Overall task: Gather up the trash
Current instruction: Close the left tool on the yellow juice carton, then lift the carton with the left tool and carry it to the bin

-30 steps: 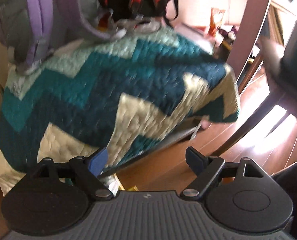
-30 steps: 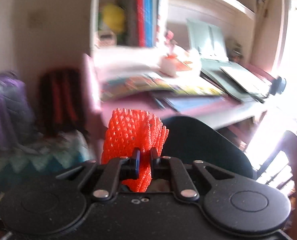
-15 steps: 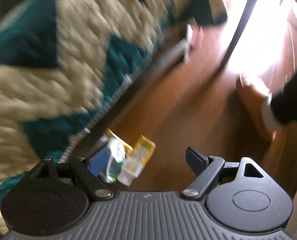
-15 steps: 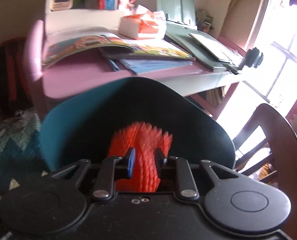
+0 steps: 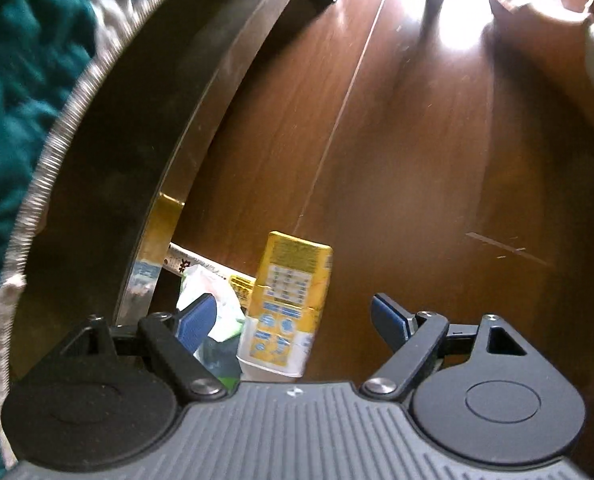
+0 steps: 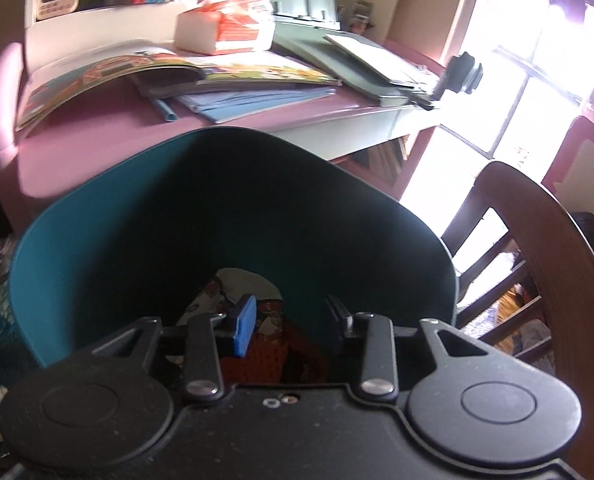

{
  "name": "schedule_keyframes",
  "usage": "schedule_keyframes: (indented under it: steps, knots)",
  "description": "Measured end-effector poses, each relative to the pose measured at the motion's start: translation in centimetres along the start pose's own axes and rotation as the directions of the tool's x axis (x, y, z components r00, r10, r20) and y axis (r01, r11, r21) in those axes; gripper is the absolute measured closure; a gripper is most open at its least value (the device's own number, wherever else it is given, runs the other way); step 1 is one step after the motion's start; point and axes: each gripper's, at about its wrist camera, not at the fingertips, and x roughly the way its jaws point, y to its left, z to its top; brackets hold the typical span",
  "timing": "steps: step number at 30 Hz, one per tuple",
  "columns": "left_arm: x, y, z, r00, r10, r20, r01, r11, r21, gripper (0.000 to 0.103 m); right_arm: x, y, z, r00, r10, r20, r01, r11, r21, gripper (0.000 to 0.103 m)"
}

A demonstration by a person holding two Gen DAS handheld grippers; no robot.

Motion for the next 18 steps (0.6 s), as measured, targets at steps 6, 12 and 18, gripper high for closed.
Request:
schedule_keyframes:
  steps: [6, 12, 18]
  knots:
    - [3.9, -0.2, -0.1, 0.997, -0.02, -0.079, 0.025, 0.998, 0.064, 0.037, 1.1, -0.2, -0.2, 0.999, -0.039, -0.006, 0.04, 0.999, 0.03, 0.066]
    - [5.4, -0.7, -0.3, 0.991, -0.015, -0.129, 0.023, 0.998, 0.056, 0.05, 1.0, -0.7, -0.2, 0.999, -0.045, -0.004, 0.045, 0.997, 0.06, 0.066]
    - [3.2, -0.3, 0.0, 0.992, -0.042, -0.121, 0.041, 0.999, -0.01, 0.052, 0.4, -0.8, -0.4, 1.0, -0.008, 0.023, 0.006, 0.997, 0.076, 0.066]
